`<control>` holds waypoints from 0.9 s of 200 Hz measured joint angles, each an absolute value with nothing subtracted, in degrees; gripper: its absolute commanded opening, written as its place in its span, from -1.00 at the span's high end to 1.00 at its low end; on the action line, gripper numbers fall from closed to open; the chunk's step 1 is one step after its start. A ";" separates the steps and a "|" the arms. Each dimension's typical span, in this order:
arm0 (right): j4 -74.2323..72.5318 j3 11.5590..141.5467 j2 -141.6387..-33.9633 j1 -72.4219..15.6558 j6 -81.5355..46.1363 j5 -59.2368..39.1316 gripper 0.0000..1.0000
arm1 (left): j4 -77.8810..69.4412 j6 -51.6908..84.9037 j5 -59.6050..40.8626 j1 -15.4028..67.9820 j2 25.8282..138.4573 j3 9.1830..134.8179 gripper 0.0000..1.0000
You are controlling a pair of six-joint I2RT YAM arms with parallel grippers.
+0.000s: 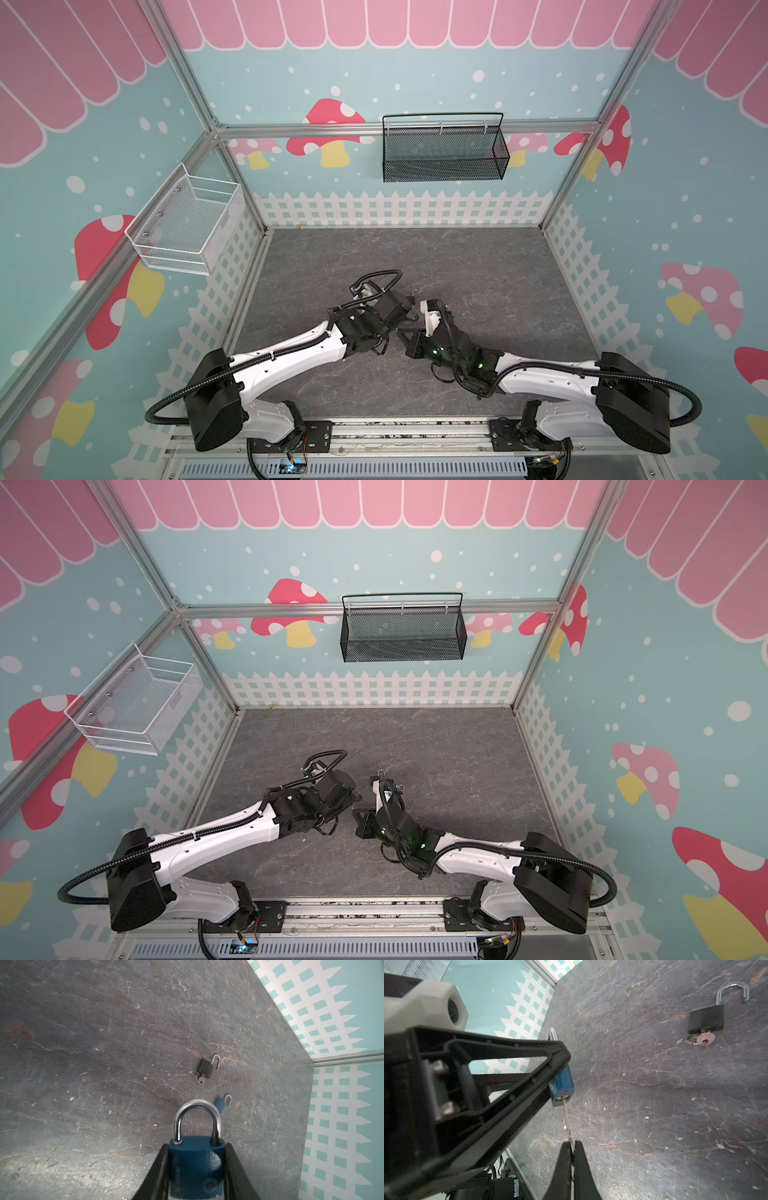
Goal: Unlock with the key
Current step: 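Bring the key to the keyhole with the right gripper while the left holds the padlock, then push the silver key up into the padlock keyhole with the right gripper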
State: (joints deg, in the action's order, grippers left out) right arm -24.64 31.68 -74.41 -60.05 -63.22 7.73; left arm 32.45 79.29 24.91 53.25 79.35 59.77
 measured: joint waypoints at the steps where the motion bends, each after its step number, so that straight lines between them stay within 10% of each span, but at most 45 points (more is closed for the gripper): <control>1: -24.62 31.68 -74.39 -60.05 -63.22 7.73 1.00 | 32.45 79.29 24.91 53.28 79.35 59.77 1.00; 180: -23.35 31.68 -72.69 -60.05 -62.96 9.87 1.00 | 31.22 79.31 24.77 53.78 79.15 59.77 1.00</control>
